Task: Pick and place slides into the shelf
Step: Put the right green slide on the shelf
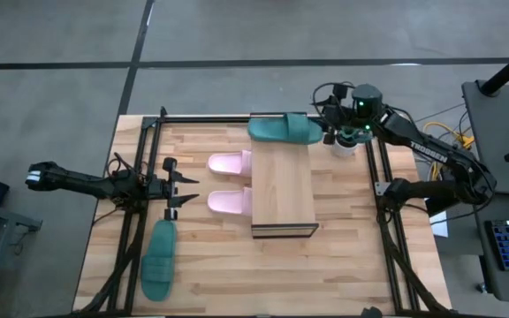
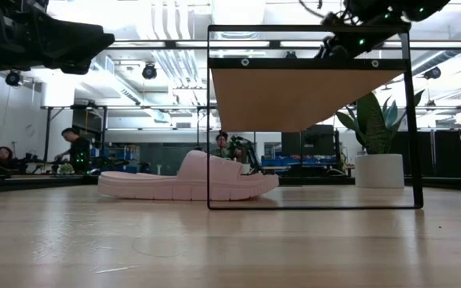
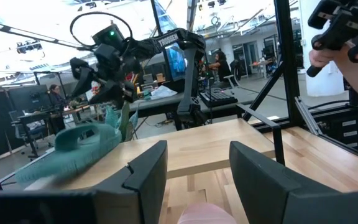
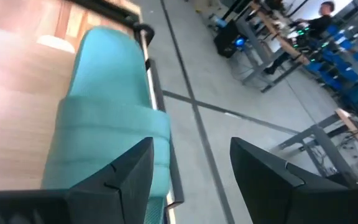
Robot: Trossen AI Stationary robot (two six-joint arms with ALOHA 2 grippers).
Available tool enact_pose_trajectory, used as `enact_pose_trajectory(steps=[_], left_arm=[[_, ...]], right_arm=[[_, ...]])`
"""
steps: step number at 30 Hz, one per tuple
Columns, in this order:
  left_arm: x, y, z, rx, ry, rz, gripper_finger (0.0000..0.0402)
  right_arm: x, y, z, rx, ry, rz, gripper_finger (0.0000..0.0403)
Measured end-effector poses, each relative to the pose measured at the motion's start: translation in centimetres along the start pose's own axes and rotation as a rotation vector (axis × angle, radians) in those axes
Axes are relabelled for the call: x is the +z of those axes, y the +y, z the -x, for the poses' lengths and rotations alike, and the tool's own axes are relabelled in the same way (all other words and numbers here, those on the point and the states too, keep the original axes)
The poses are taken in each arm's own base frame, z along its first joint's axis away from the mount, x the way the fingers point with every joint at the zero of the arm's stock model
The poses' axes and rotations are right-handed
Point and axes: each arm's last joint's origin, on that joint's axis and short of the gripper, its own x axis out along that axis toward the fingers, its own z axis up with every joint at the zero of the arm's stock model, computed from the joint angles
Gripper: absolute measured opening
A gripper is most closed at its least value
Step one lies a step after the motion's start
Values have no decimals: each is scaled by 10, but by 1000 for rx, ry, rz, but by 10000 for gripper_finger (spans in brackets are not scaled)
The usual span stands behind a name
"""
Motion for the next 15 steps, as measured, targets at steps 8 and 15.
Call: enact_pose_trajectory(steps=[8, 15], left_arm=[[0, 0, 0, 0, 0, 0, 160], [0, 0, 0, 0, -1, 0, 160]], right_arm=[[14, 3, 22, -17, -72, -30, 203], [27, 27, 27, 207, -155, -69, 201]])
